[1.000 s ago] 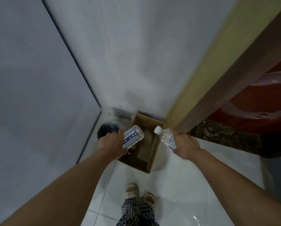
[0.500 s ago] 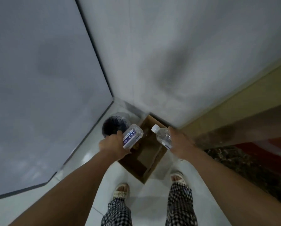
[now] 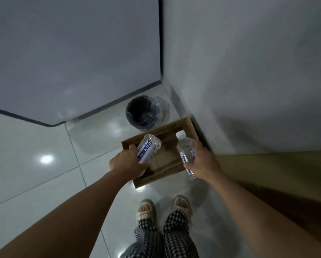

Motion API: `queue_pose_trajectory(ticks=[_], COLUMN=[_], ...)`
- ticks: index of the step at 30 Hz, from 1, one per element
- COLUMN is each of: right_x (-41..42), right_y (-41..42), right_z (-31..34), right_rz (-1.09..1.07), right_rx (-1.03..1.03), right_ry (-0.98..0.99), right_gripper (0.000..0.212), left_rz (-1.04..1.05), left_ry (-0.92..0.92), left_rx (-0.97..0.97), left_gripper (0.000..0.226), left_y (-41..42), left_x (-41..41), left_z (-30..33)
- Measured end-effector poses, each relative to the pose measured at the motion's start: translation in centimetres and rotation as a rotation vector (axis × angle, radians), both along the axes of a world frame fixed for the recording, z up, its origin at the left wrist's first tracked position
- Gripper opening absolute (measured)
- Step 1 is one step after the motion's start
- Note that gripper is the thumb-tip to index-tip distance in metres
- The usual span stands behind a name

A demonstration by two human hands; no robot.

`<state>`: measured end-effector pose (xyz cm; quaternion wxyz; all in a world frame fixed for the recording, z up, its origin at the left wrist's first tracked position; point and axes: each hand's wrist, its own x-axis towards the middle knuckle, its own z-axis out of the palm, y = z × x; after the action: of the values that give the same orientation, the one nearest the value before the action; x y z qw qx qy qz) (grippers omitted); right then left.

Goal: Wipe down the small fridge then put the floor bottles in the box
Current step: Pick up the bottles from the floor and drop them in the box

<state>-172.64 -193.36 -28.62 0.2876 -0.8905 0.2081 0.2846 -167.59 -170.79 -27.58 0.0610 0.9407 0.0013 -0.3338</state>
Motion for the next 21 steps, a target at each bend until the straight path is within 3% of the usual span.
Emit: queue_pose_trajectory(ticks=[8,15,21], right_x=[2.6,3.6,4.5], right_y=[0.4,-0.2,-0.7], right_z=[-13.9,-27.2,-34.5], right_rz=[-0.046,-0.065,-0.099], right_rx=[0.106,0.089,0.105], right_ry=[0.030,0.043,0.025], right_gripper=[0.070,0.072,0.063], left_rz=[0.284,0.345,0.383], left_ry=[0.087,0.096,0.139], left_rx=[-0.073,-0.085,-0.111], left_gripper=[0.059,0.062,0.058], left_y=[-2.2,-4.3,-6.4], left_x=[0.4,0.5,0.3], left_z=[-14.7,-28.6,-36.5])
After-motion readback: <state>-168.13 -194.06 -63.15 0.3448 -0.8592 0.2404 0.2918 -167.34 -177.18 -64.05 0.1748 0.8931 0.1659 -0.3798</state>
